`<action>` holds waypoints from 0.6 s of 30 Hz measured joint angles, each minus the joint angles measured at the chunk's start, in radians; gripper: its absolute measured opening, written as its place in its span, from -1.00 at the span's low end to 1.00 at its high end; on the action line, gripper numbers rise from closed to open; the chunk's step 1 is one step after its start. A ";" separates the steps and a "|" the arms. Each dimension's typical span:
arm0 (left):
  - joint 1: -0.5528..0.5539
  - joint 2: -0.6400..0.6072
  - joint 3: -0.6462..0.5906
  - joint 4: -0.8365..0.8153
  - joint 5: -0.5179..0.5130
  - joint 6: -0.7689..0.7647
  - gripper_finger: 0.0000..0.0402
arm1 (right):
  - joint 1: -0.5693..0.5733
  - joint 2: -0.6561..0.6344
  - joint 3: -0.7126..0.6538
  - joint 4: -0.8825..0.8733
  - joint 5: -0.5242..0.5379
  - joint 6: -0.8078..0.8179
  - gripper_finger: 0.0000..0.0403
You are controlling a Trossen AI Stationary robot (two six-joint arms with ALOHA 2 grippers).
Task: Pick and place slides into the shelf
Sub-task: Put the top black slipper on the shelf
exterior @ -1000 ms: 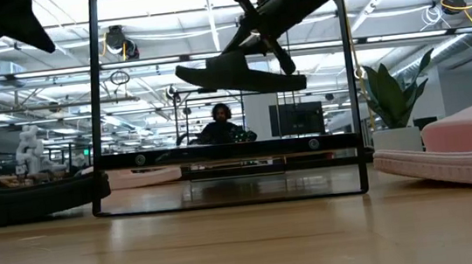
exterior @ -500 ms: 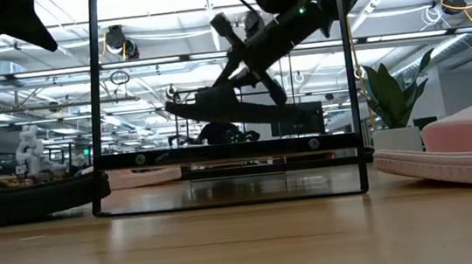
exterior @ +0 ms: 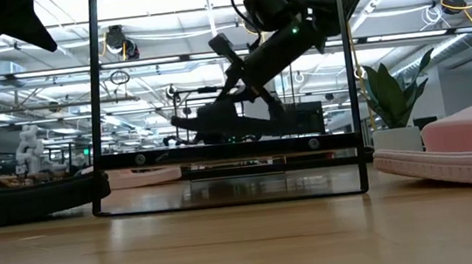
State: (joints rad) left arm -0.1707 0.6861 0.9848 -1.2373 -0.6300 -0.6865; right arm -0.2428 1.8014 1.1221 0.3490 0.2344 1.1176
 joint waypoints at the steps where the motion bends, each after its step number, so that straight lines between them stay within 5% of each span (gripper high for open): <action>1: 0.000 0.000 0.000 0.000 0.000 0.000 -0.87 | 0.000 0.006 0.000 0.018 0.000 0.008 -0.99; 18: 0.000 0.000 0.000 0.000 0.001 0.011 -0.87 | -0.053 0.032 0.001 0.038 0.027 -0.005 -0.99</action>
State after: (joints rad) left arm -0.1707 0.6861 0.9848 -1.2377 -0.6292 -0.6758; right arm -0.2962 1.8332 1.1228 0.3868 0.2614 1.1127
